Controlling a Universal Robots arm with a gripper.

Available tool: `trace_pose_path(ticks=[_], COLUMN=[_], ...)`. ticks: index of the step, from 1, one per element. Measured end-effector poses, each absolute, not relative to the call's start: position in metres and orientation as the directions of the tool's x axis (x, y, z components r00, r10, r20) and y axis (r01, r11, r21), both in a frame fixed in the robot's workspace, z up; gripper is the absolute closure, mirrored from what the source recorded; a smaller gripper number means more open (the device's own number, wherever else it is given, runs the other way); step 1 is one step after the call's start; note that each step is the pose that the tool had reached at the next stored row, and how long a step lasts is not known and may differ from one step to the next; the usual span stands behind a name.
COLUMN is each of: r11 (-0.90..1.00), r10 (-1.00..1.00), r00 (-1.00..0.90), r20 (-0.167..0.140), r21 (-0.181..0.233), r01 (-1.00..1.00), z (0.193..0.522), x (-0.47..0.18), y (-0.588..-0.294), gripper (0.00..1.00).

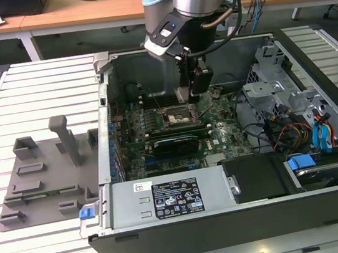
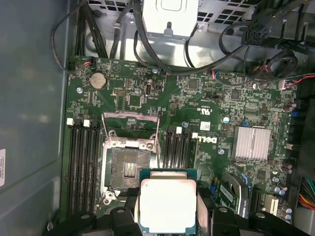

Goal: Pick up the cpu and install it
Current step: 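Place the cpu into insertion slot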

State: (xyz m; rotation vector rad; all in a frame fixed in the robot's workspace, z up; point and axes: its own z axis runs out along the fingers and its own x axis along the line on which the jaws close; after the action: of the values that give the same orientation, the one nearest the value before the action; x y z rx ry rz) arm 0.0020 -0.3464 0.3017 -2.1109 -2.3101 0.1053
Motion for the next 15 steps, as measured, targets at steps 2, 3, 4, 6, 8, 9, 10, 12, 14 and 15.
trace_pose_path(ticks=[2, 3, 4, 6, 8, 9, 10, 12, 14, 15], r11=[0.089, 0.089, 0.089, 0.089, 0.089, 0.089, 0.089, 0.089, 0.089, 0.089], r10=[0.995, 0.995, 0.995, 0.995, 0.995, 0.995, 0.995, 0.995, 0.995, 0.995], r00=[-0.091, -0.091, -0.091, -0.091, -0.091, -0.091, -0.091, -0.091, -0.091, -0.091], r20=[-0.038, -0.037, -0.038, -0.038, -0.037, -0.038, -0.038, -0.038, -0.038, -0.038], r21=[-0.057, -0.057, -0.057, -0.057, -0.057, -0.057, -0.057, -0.057, -0.057, -0.057], r01=[0.994, 0.994, 0.994, 0.994, 0.994, 0.994, 0.994, 0.994, 0.994, 0.994], z=[0.300, 0.299, 0.298, 0.296, 0.295, 0.294, 0.293, 0.292, 0.291, 0.290], x=[0.002, 0.002, 0.002, 0.002, 0.002, 0.002, 0.002, 0.002, 0.002, 0.002], y=[-0.346, -0.346, -0.346, -0.346, -0.346, -0.345, -0.345, -0.345, -0.345, -0.345], gripper=[0.45, 0.45, 0.45, 0.45, 0.45, 0.45, 0.45, 0.45, 0.45, 0.45])
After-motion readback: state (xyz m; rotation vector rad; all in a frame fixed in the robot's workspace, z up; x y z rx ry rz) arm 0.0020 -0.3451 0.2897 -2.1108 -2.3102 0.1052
